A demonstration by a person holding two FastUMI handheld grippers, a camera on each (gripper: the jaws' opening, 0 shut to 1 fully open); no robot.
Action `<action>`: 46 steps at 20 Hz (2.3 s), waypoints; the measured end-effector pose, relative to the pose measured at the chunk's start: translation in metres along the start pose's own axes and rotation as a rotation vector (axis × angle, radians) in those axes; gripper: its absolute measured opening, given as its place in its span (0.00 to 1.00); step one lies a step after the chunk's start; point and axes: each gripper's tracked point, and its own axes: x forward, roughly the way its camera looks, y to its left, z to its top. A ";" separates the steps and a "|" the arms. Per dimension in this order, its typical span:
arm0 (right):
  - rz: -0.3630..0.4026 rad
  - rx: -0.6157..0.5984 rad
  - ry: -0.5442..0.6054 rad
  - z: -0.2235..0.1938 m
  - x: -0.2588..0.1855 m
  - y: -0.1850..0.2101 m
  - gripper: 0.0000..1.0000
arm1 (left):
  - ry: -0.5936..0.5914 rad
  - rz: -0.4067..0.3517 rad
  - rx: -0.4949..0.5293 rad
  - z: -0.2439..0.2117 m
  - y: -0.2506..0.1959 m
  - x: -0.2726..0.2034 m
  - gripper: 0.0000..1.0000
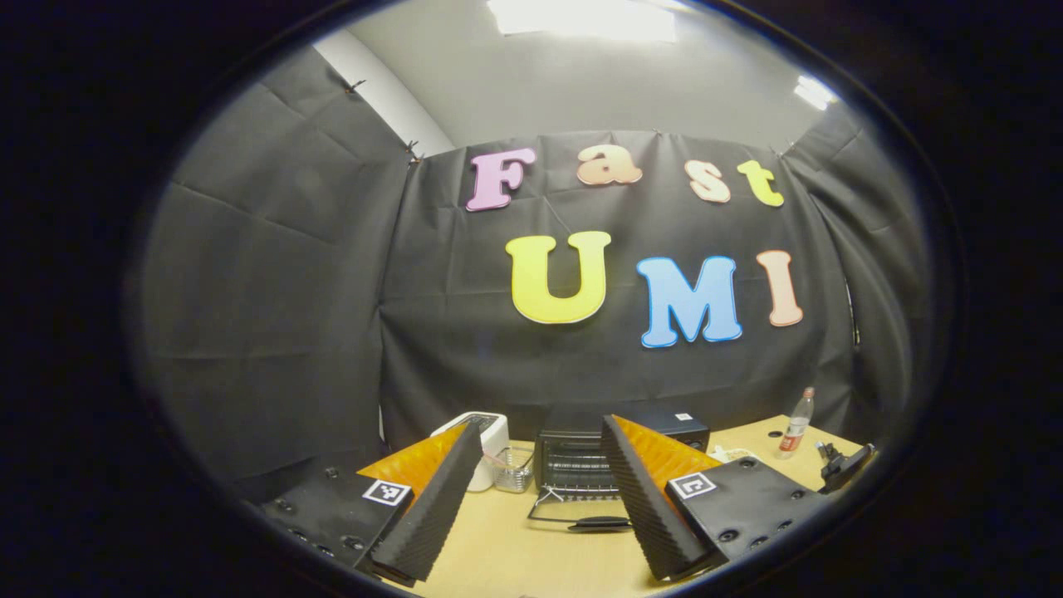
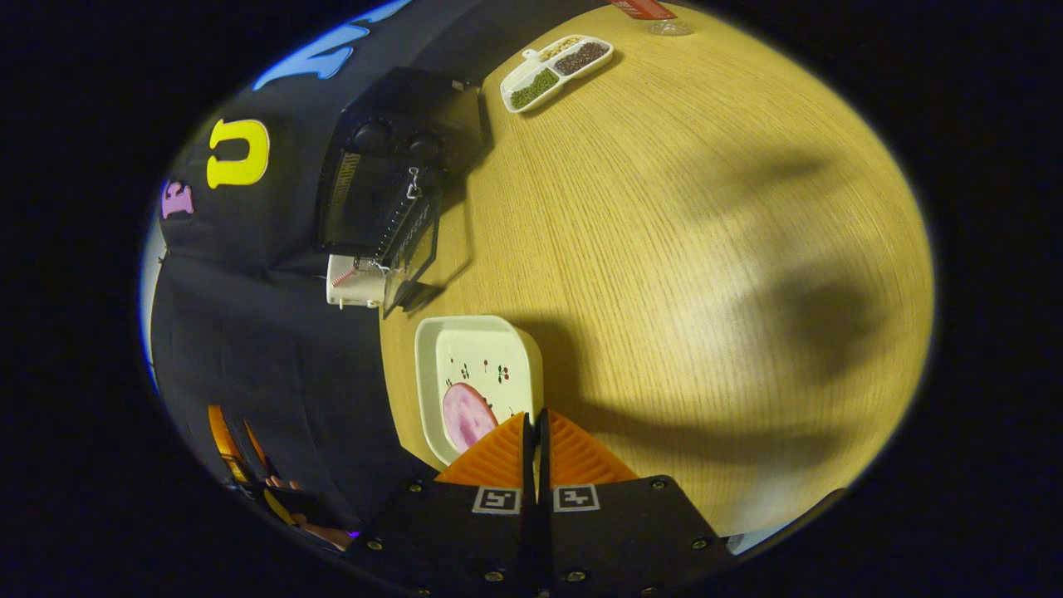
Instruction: Open the electric oven with the left hand, put the food in, and close the electric oven.
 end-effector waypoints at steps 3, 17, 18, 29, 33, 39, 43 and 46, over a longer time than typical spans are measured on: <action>0.019 0.038 -0.063 0.010 0.003 0.026 0.00 | 0.004 -0.003 -0.008 -0.003 0.003 0.003 1.00; 0.024 0.263 -0.314 0.069 0.062 0.116 0.00 | 0.014 0.013 -0.024 -0.020 0.056 0.042 1.00; 0.031 0.270 -0.328 0.075 0.069 0.122 0.00 | 0.016 0.017 -0.024 -0.020 0.062 0.046 1.00; 0.120 0.483 -0.454 0.137 0.138 0.183 0.00 | 0.051 0.051 -0.014 -0.047 0.109 0.095 1.00; 0.131 0.541 -0.497 0.164 0.159 0.192 0.00 | 0.073 0.059 -0.009 -0.057 0.121 0.106 1.00; 0.172 0.616 -0.559 0.202 0.178 0.205 0.01 | 0.099 0.078 0.003 -0.066 0.134 0.117 1.00; 0.192 0.645 -0.585 0.217 0.188 0.214 0.01 | 0.108 0.088 0.016 -0.067 0.140 0.115 1.00; 0.205 0.636 -0.589 0.218 0.191 0.219 0.03 | 0.112 0.093 0.016 -0.067 0.141 0.114 1.00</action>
